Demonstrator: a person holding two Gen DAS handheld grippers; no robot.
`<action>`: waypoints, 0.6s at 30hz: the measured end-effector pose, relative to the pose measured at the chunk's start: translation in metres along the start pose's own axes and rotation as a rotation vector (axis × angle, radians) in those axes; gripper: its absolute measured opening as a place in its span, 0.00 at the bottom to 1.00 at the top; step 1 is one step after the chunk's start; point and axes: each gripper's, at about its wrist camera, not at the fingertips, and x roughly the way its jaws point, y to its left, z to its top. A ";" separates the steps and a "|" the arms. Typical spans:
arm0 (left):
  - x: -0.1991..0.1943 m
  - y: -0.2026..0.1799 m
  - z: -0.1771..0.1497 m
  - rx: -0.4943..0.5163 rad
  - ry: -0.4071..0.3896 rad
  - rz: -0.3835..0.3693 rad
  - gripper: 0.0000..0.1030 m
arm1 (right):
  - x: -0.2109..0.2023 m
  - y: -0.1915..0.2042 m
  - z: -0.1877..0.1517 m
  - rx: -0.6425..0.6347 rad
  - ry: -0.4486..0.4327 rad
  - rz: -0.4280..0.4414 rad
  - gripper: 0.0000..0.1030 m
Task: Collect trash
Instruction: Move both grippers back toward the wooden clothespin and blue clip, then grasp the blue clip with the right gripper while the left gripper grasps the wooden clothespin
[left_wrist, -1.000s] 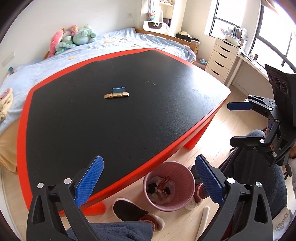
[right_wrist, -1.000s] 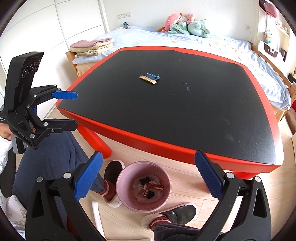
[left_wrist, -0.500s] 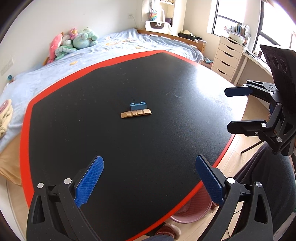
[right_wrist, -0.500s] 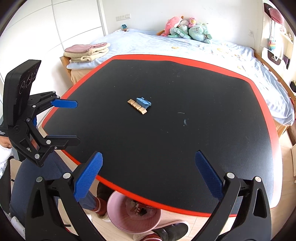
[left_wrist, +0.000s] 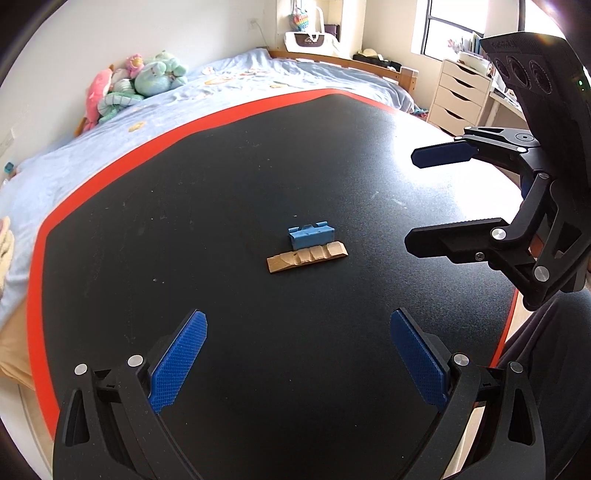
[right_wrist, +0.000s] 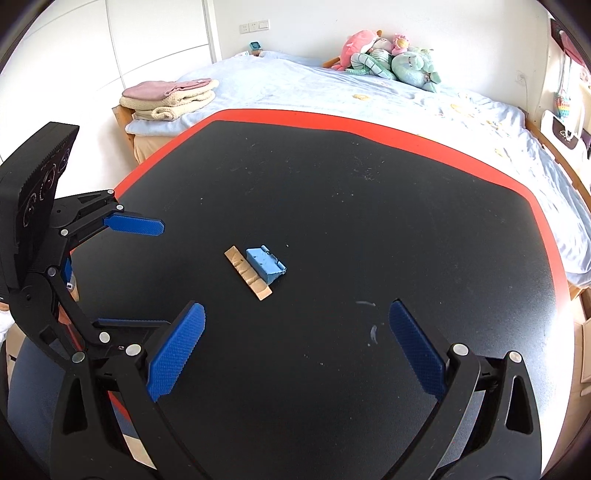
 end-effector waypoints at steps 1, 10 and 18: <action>0.002 0.001 0.001 0.001 0.001 0.000 0.93 | 0.005 0.000 0.001 -0.003 0.004 -0.001 0.96; 0.019 0.008 0.007 0.021 0.005 0.004 0.93 | 0.034 -0.007 0.014 -0.022 0.022 -0.019 0.96; 0.025 0.008 0.009 0.034 0.004 -0.003 0.93 | 0.049 -0.010 0.017 -0.038 0.038 -0.017 0.96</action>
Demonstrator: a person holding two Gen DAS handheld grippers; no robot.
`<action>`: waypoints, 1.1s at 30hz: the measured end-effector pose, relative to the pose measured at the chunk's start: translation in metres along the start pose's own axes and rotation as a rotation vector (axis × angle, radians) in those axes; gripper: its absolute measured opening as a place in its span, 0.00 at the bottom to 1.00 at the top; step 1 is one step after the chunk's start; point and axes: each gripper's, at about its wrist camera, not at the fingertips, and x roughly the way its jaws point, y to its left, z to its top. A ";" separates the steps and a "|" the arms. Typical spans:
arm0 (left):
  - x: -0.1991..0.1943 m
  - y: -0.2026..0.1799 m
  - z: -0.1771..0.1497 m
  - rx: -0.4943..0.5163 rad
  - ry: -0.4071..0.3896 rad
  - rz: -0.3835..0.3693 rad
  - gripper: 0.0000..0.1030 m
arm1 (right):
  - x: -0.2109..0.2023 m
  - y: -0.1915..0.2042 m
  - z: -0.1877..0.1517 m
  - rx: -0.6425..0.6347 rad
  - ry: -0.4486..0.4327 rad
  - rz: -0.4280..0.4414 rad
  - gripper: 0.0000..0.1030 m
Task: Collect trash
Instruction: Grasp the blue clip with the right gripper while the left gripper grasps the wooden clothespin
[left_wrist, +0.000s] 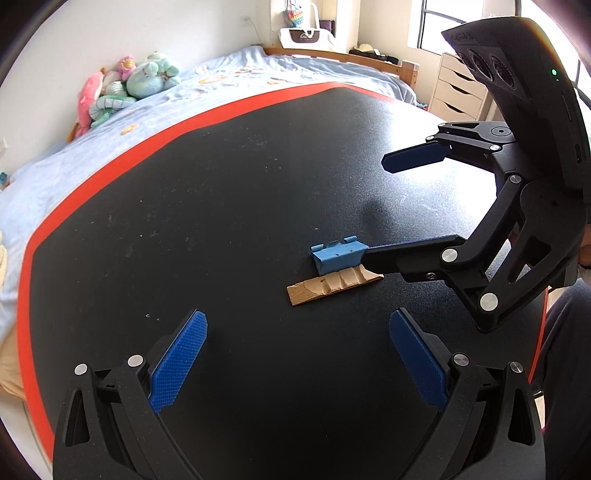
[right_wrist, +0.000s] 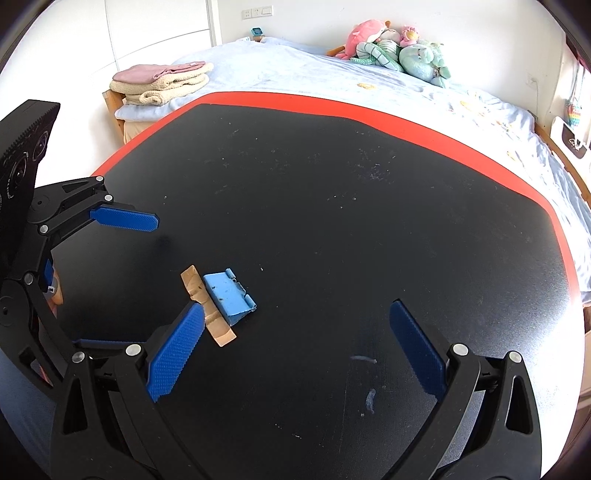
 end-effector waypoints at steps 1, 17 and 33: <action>0.000 0.000 0.000 0.002 0.000 -0.001 0.93 | 0.001 0.000 0.001 0.000 0.000 -0.002 0.96; 0.009 0.003 0.006 0.019 -0.001 -0.008 0.93 | 0.014 -0.005 0.009 -0.015 -0.005 0.016 0.71; 0.018 0.000 0.017 0.087 -0.003 -0.054 0.93 | 0.019 0.007 0.023 -0.125 -0.038 0.099 0.32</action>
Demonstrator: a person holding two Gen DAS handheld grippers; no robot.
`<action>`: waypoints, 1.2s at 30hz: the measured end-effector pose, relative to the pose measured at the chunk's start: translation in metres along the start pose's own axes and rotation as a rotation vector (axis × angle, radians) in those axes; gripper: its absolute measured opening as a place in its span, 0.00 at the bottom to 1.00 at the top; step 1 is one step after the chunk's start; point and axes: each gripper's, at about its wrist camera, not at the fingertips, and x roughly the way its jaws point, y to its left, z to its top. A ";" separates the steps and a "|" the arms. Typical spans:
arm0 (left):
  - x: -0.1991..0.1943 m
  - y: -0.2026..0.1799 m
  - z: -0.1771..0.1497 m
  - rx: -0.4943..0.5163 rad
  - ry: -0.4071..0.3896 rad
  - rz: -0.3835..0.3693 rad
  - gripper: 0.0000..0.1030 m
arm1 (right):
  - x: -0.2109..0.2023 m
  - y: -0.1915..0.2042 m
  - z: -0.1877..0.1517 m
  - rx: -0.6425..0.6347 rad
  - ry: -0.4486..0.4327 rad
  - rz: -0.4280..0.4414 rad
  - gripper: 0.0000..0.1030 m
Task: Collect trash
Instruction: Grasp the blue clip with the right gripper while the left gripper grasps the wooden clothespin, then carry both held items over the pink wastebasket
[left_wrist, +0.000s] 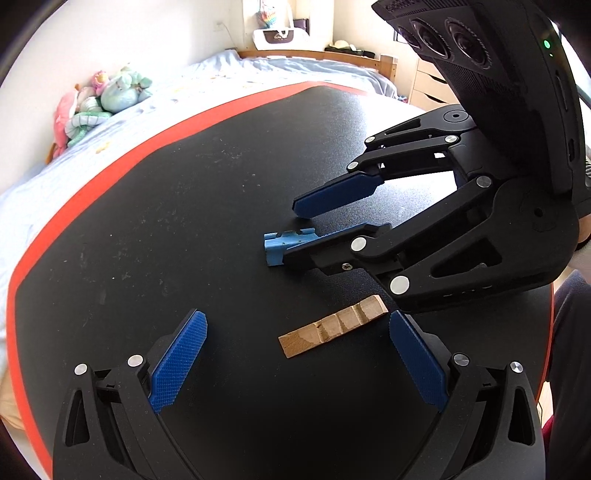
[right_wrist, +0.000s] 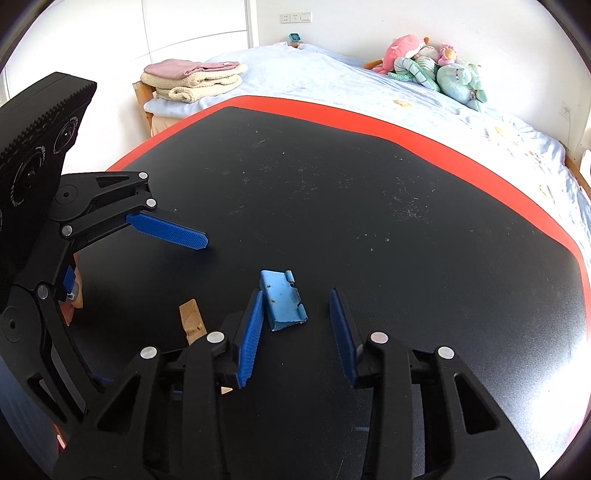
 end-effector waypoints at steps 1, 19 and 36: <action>0.000 0.000 0.000 0.007 0.000 -0.006 0.93 | 0.000 -0.001 0.001 -0.005 0.000 0.005 0.31; -0.004 -0.006 0.000 0.133 -0.013 -0.091 0.83 | -0.002 -0.007 -0.002 0.005 -0.008 0.001 0.20; -0.015 0.001 -0.002 0.047 0.021 -0.029 0.12 | -0.011 -0.007 -0.004 0.053 -0.003 -0.025 0.18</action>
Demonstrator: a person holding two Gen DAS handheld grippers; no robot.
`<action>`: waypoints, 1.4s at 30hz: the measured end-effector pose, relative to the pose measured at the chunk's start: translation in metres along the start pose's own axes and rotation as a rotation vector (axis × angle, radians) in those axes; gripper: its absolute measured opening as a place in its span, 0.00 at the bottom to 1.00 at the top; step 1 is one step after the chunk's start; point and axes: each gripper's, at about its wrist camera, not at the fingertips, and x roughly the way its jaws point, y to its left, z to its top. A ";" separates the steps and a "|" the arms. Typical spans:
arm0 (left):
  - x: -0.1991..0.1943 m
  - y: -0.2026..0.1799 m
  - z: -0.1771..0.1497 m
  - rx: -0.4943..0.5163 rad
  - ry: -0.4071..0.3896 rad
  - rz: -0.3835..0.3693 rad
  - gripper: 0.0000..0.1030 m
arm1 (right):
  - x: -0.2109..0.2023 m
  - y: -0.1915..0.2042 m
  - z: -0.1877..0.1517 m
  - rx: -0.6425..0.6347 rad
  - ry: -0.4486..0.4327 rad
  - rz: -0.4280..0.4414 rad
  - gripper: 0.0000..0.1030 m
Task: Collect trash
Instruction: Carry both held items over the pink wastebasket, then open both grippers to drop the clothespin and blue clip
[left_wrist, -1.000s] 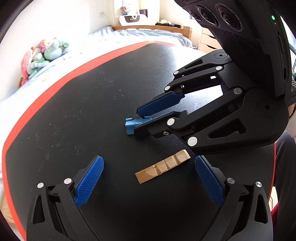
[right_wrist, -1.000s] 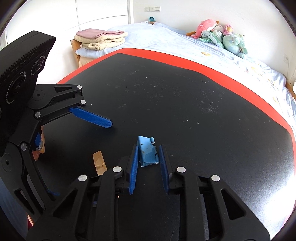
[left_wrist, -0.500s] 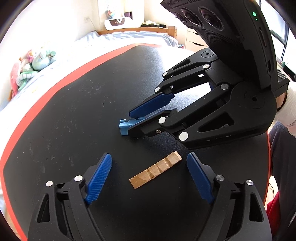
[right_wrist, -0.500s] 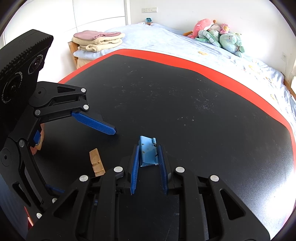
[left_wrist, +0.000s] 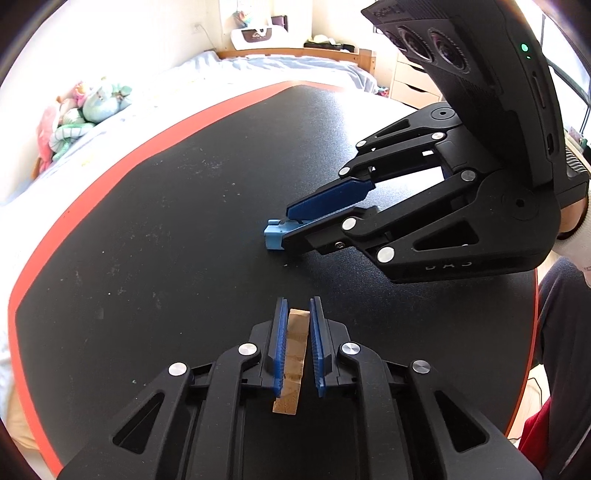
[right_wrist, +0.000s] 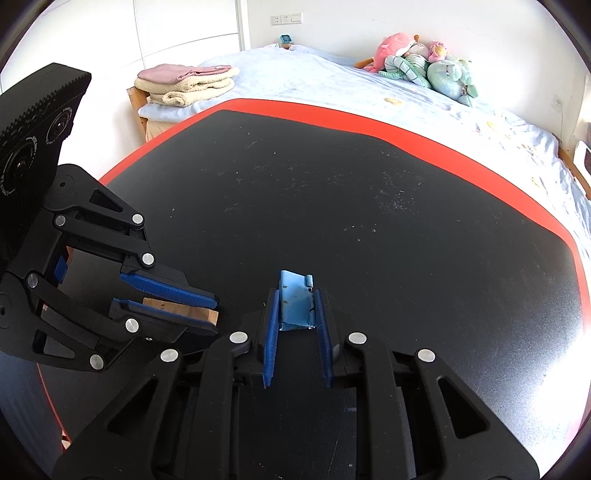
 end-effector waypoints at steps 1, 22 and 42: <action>-0.001 0.000 -0.001 -0.009 -0.002 0.005 0.12 | -0.002 0.000 0.000 0.003 -0.002 -0.002 0.18; -0.063 -0.057 -0.001 -0.088 -0.042 0.050 0.12 | -0.116 0.035 -0.057 0.050 -0.025 -0.059 0.18; -0.088 -0.153 -0.052 -0.070 -0.019 -0.044 0.12 | -0.184 0.107 -0.163 0.093 0.038 -0.053 0.18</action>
